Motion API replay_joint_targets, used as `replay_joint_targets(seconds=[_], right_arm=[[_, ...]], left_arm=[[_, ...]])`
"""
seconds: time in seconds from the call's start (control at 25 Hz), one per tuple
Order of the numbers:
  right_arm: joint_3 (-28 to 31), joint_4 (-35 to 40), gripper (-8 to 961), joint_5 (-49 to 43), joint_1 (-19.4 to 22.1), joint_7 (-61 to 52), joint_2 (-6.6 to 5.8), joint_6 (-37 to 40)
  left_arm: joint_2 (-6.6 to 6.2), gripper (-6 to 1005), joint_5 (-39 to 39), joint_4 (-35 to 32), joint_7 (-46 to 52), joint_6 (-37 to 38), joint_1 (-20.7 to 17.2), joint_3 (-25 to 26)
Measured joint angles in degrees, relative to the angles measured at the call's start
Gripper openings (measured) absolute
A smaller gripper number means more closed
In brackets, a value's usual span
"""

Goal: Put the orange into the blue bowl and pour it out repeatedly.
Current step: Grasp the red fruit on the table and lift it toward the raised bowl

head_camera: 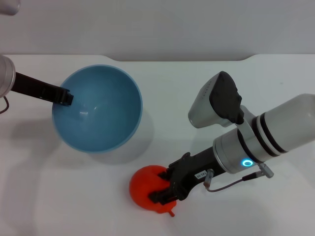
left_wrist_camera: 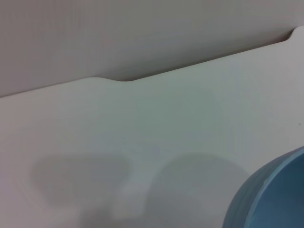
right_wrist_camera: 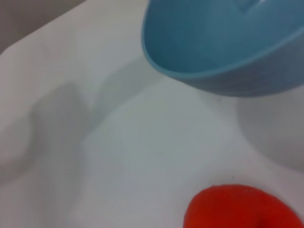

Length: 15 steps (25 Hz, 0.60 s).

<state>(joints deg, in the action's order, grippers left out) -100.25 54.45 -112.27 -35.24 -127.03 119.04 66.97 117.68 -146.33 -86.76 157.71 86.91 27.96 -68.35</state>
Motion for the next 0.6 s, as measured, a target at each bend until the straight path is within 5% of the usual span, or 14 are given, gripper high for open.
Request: replay_joint_targets(seconds=[0.16,0.4,0.6], right_arm=[[0.38,-0.11,568,-0.04,0.18,0.4,-0.15,-0.23],[2.57,1.64,288,-0.43,1.1,0.73,-0.45,1.01],[9.87,3.7,220,-0.89,3.92,3.39,-0.71,6.03]], left_arm=[[-0.04,-1,-0.09,-0.06,-0.05,-0.01,0.03,0.02],[0.01,-1,-0.18,-0.06,-0.48,-0.06,-0.01,0.06],[0.11,-1,-0.22,0.6,-0.81,-0.48,0.17,-0.08]])
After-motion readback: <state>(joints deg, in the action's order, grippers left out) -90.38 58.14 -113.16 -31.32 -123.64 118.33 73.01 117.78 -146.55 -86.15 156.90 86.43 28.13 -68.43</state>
